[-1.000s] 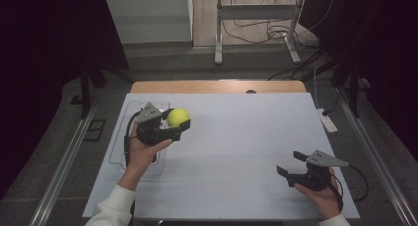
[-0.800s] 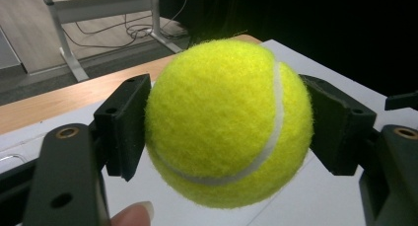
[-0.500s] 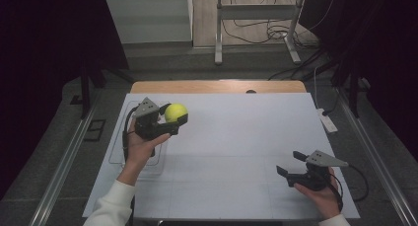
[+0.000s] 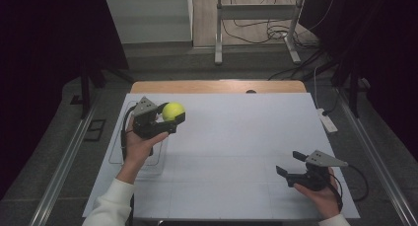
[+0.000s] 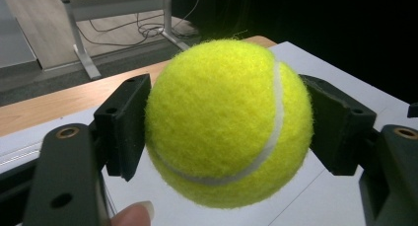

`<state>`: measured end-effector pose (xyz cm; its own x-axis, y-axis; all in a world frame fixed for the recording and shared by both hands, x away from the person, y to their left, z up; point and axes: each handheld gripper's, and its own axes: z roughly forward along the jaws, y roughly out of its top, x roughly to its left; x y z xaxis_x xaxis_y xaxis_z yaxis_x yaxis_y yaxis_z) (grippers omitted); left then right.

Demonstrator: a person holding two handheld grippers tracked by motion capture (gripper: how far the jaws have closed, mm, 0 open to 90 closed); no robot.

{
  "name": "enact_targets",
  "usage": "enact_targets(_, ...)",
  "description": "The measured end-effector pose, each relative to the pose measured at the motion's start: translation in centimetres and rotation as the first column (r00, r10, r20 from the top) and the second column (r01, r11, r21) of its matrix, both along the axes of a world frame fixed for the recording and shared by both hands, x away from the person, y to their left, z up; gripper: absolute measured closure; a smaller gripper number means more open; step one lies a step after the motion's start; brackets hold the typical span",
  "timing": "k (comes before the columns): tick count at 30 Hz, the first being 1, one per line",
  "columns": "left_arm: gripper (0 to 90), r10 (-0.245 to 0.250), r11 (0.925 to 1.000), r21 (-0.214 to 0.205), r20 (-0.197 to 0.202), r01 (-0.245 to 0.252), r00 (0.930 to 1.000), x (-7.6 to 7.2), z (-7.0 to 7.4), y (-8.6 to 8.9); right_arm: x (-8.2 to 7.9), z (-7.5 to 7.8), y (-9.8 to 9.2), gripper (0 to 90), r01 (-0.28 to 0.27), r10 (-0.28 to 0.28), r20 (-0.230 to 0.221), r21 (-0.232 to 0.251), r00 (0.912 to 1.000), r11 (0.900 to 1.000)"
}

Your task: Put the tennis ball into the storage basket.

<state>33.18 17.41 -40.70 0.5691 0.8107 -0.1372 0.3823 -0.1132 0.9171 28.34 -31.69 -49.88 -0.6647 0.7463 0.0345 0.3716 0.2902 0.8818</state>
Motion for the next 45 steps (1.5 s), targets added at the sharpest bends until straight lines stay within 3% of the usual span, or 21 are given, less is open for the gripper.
enact_targets(23, 26.8, 0.075, 0.9972, 0.003, -0.013, -0.075, 0.9971, 2.0, 0.3, 1.4, 0.0, 0.0, 0.0, 13.6, 0.003, -0.003, 0.000, 0.003, 1.0000, 1.0000)
enact_targets(45, 26.8, 0.112, 0.9936, 0.013, -0.027, -0.112, 0.9933, 3.4, 0.4, 2.4, 0.0, 0.0, 0.0, 13.7, 0.005, -0.005, -0.001, 0.003, 1.0000, 1.0000)
